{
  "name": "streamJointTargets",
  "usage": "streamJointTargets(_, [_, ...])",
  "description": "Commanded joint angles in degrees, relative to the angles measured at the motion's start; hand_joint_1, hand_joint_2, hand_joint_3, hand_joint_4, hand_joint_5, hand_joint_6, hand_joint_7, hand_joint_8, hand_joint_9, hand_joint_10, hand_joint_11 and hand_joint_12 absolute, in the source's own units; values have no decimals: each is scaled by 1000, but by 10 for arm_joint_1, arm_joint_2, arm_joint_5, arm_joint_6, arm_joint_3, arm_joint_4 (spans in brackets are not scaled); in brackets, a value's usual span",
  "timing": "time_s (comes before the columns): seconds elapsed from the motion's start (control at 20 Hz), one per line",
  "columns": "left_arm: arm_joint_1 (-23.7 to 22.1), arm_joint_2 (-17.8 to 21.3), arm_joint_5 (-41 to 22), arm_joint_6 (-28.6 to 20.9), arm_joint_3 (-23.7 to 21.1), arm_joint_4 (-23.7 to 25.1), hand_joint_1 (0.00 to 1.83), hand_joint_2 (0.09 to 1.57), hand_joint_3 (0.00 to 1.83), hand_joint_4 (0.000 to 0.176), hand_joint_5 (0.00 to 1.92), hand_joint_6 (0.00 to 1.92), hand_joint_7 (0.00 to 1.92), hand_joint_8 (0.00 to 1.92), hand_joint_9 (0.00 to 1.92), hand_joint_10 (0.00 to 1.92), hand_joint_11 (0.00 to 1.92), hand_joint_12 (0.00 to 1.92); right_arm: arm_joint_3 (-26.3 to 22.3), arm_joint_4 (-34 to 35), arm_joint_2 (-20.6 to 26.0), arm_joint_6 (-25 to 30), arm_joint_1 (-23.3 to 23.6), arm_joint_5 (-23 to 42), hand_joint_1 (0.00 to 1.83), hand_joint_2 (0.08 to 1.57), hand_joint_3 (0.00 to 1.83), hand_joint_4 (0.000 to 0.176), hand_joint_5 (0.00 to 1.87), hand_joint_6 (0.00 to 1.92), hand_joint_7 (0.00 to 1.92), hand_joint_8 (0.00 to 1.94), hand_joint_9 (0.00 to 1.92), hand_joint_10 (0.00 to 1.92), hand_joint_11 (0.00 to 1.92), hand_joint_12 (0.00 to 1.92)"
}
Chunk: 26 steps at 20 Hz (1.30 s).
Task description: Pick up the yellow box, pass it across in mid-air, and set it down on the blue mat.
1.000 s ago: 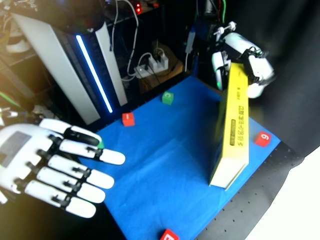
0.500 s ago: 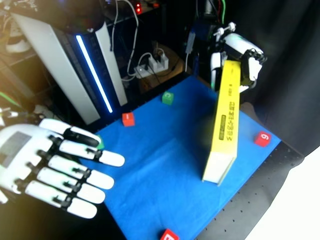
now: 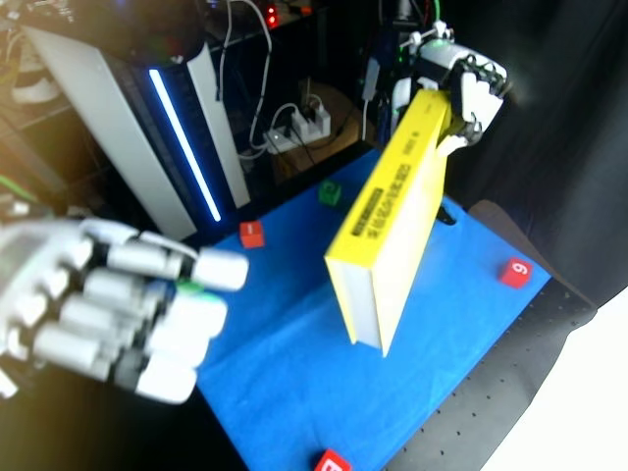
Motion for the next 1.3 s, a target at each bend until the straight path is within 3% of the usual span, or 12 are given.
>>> streamJointTargets(0.0, [-17,-9,-42,-5,6,19,1353,1207,0,0,1201,1921,1442,1921,1588,1921,1653,1921,6,-1,-5,0,14,71,565,1235,0,31,0,0,0,0,0,0,0,20])
streamJointTargets(0.15, [-59,-34,15,-5,22,63,1340,1192,0,0,1191,1921,1438,1921,1585,1921,1646,1921,21,-19,-27,-1,51,44,726,1149,0,12,0,0,0,0,0,0,0,0])
streamJointTargets(0.25, [-71,-42,31,-6,25,81,1282,1204,1,0,1218,1921,1482,1921,1622,1921,1661,1921,35,-31,-48,-1,86,2,842,1065,90,58,0,0,0,0,0,0,0,971])
streamJointTargets(0.3, [-71,-44,32,-8,25,84,1261,1208,2,0,1250,1921,1517,1921,1648,1921,1686,1921,43,-36,-59,-1,101,-17,835,1100,35,32,0,0,0,0,0,0,0,749])
streamJointTargets(0.35, [-71,-45,33,-16,27,91,1242,1219,5,0,1282,1921,1528,1921,1641,1921,1672,1921,56,-43,-78,-1,127,-53,769,1125,1,65,0,0,0,0,0,0,0,257])
streamJointTargets(0.75, [-92,-55,-6,-24,26,131,1155,1233,9,0,1207,1921,1458,1921,1609,1921,1658,1921,88,-49,-125,-1,151,-157,720,1090,0,18,0,0,0,0,19,8,38,22])
streamJointTargets(0.8, [-92,-55,-21,-24,23,135,1229,1208,0,0,1263,1921,1443,1921,1597,1921,1648,1921,94,-49,-131,-1,154,-176,739,1066,18,10,90,0,90,0,118,3,7,501])
streamJointTargets(0.85, [-92,-55,-22,-24,23,135,1229,1208,0,0,1263,1921,1443,1921,1597,1921,1648,1921,94,-49,-132,-1,154,-177,739,1066,18,10,90,0,90,0,118,3,7,501])
streamJointTargets(0.9, [-91,-55,-29,-24,22,136,1256,1202,0,0,1261,1921,1442,1921,1596,1921,1648,1921,99,-49,-136,-1,155,-189,832,1107,14,0,341,263,420,397,294,948,25,1449])
streamJointTargets(0.95, [-91,-54,-30,-24,21,136,1029,1220,4,0,1144,1921,1398,1921,1550,1921,1634,1921,101,-49,-137,-1,156,-193,959,1248,42,0,577,1299,643,1560,684,1726,543,1827])
streamJointTargets(1.0, [-91,-54,-31,-24,21,136,1250,1198,0,0,1257,1921,1373,1921,1525,1921,1618,1921,105,-49,-139,-1,157,-201,1407,1199,2,0,1040,1896,1280,1926,1427,1913,1492,1917])
streamJointTargets(1.25, [-91,-52,-33,-24,21,136,1136,1172,0,0,1117,1921,1385,1921,1552,1921,1625,1921,117,-49,-143,-1,170,-212,1410,1222,12,0,1246,1921,1503,1941,1613,1921,1705,1921])
